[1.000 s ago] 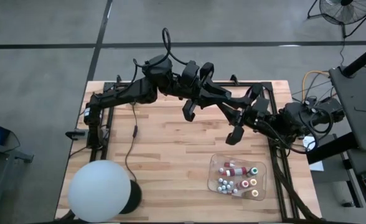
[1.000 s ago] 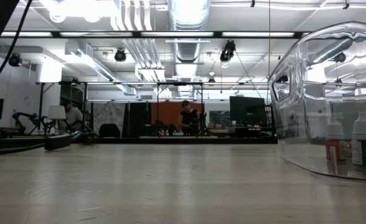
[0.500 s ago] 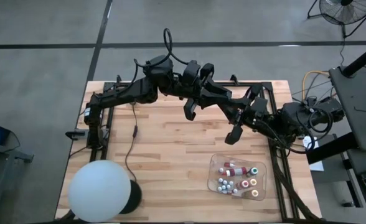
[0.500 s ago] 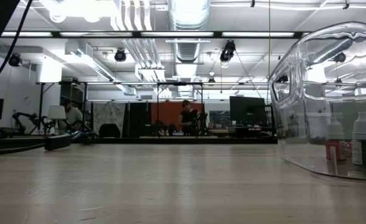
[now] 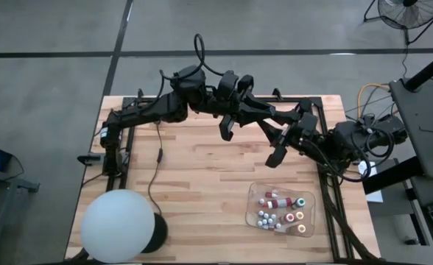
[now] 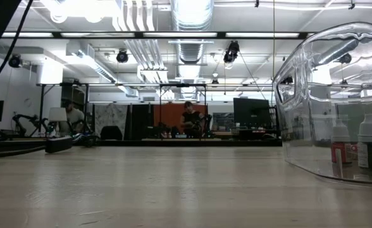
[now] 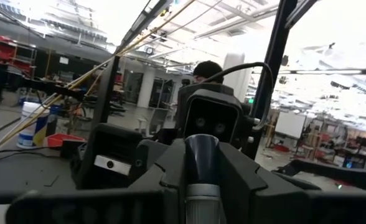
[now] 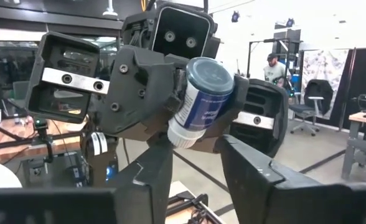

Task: Pick & Place food coloring
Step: Put the black food color into the transparent bin

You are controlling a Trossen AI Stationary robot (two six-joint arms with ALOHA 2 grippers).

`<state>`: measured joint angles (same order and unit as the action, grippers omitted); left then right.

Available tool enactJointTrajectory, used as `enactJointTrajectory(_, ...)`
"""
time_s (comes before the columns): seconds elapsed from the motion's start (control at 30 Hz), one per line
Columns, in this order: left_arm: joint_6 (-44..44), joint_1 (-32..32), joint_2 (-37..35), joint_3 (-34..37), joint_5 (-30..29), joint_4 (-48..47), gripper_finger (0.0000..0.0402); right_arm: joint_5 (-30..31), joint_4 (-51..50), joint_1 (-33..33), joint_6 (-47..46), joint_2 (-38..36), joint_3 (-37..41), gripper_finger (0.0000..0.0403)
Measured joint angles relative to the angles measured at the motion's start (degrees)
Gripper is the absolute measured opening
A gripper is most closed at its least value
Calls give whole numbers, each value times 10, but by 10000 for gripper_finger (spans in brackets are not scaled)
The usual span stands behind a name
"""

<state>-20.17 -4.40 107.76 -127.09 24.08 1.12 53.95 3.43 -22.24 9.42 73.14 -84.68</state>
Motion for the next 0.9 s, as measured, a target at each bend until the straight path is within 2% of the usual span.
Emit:
enactJointTrajectory(0.13, -18, 0, 1, 0, 0, 14, 43, -1, 1, -1, -3, -3, 0, 134)
enactJointTrajectory(0.33, -9, 0, 1, 0, 1, 19, 44, -6, 1, -8, -8, -7, -2, 126)
enactJointTrajectory(0.67, 53, 1, 0, 7, 3, 20, 44, -2, -7, -23, -32, -18, -2, 110)
enactJointTrajectory(0.9, 60, 1, -1, 7, 10, 18, 44, 4, -3, -30, -34, -28, -3, 115)
